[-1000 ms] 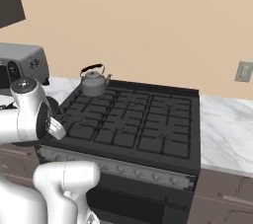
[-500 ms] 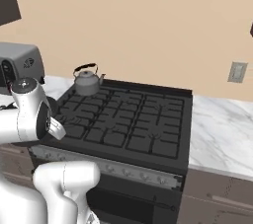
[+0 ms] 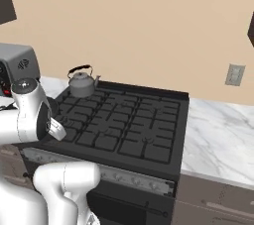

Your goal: Pick the kettle from the cabinet and place it on a stove burner. Then pick the pot from the counter and place it on another stove burner. Finally, turn both burners on.

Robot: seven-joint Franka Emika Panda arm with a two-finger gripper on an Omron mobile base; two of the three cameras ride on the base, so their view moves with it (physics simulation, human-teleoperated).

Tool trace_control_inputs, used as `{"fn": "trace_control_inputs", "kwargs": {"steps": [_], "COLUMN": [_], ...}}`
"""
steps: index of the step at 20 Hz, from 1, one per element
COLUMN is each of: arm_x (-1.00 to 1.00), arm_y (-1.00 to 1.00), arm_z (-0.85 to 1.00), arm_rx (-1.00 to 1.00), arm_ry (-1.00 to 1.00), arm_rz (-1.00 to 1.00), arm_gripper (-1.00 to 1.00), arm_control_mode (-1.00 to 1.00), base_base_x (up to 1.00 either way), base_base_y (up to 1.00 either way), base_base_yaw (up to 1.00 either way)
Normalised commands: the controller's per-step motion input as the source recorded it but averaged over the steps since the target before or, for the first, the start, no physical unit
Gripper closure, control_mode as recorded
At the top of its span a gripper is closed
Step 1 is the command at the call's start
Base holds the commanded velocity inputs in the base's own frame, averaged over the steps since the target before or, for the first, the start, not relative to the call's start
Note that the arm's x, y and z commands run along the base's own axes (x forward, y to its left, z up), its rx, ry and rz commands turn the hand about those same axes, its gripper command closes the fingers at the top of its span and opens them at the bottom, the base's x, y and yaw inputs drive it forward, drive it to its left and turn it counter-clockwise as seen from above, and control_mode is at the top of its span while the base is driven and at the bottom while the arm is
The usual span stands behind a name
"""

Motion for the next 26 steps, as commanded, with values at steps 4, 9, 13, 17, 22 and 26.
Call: {"fn": "trace_control_inputs", "kwargs": {"steps": [4, 9, 13, 17, 22, 26], "arm_x": [0.0, 0.0, 0.0, 0.0, 0.0, 0.0], "arm_y": [0.0, 0.0, 0.0, 0.0, 0.0, 0.0], "arm_z": [0.0, 0.0, 0.0, 0.0, 0.0, 0.0], "arm_rx": [0.0, 0.0, 0.0, 0.0, 0.0, 0.0], "arm_ry": [0.0, 0.0, 0.0, 0.0, 0.0, 0.0], "arm_rz": [0.0, 0.0, 0.0, 0.0, 0.0, 0.0], "arm_gripper": [1.0, 1.0, 1.0, 1.0, 1.0, 1.0], "arm_control_mode": [1.0, 1.0, 1.0, 1.0, 1.0, 1.0], "base_base_x": [0.32, 0.29, 0.18, 0.12, 0.18, 0.1], "base_base_y": [-0.27, -0.22, -0.15, -0.12, -0.18, -0.29], "base_base_yaw": [0.04, 0.04, 0.05, 0.07, 0.06, 0.02]}}
